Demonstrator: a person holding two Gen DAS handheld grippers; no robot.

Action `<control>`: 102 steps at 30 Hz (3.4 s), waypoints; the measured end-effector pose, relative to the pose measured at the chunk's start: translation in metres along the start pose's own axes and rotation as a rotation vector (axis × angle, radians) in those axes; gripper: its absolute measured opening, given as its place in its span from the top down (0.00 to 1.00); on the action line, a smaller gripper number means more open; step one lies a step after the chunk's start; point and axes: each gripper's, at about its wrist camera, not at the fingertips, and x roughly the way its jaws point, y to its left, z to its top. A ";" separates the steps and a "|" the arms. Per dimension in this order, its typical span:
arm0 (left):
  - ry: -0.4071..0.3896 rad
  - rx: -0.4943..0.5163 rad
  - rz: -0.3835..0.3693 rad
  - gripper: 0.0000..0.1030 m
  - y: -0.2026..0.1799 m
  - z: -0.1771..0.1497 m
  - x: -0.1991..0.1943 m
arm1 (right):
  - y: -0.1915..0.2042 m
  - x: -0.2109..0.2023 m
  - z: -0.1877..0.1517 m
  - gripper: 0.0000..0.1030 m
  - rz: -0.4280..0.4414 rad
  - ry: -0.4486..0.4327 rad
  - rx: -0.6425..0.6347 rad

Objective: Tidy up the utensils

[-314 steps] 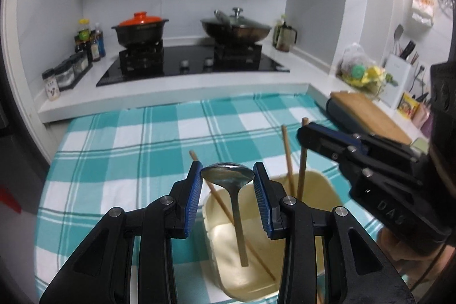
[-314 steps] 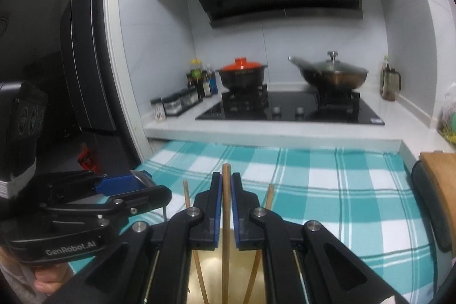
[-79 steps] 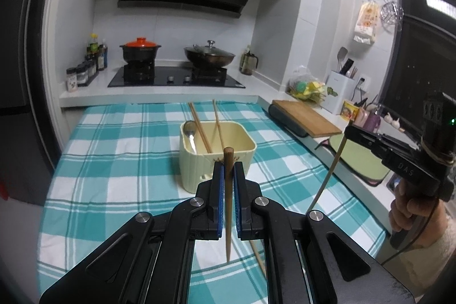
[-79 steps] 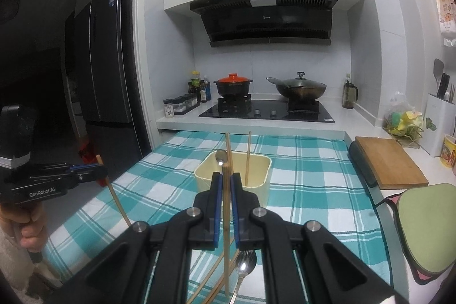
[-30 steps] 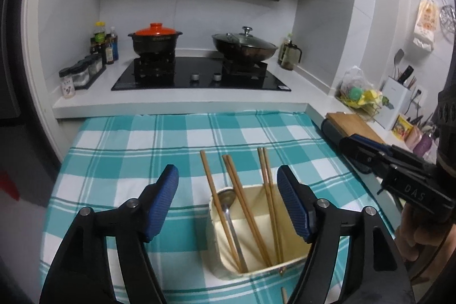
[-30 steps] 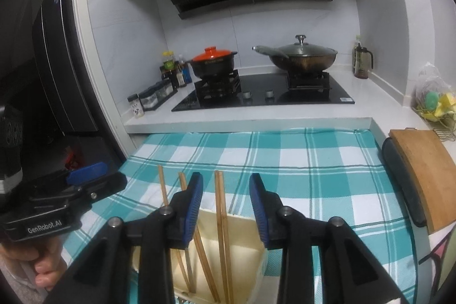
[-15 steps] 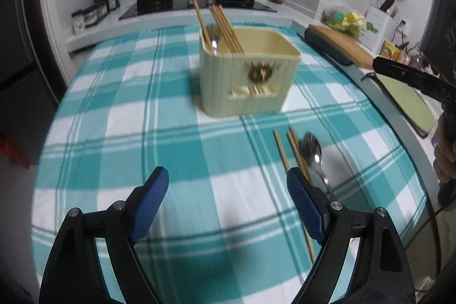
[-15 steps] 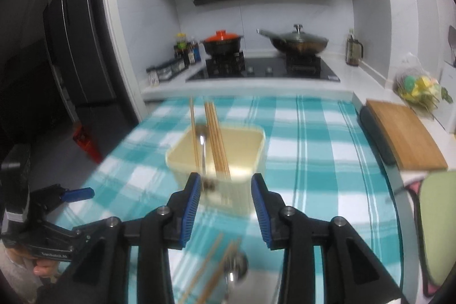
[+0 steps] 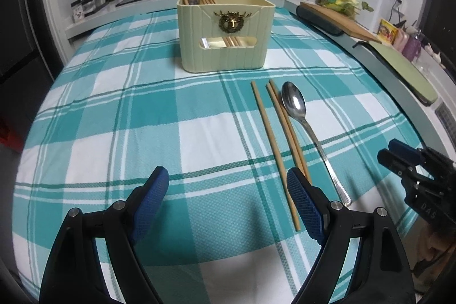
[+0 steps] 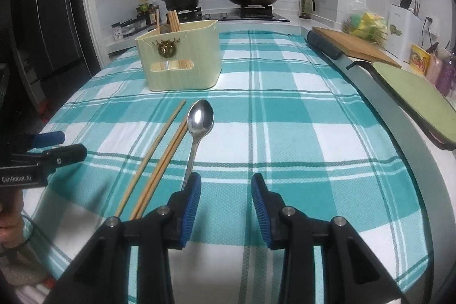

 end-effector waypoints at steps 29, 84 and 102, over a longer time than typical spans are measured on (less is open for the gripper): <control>0.074 0.091 0.030 0.27 -0.035 0.027 0.098 | 0.039 0.087 0.012 0.65 0.071 0.134 -0.058; 0.143 0.026 0.009 0.31 0.057 -0.009 0.066 | -0.028 0.070 0.002 0.58 -0.058 0.209 0.072; 0.155 0.068 -0.010 0.37 0.050 0.023 0.095 | -0.024 0.108 0.034 0.49 -0.053 0.201 -0.014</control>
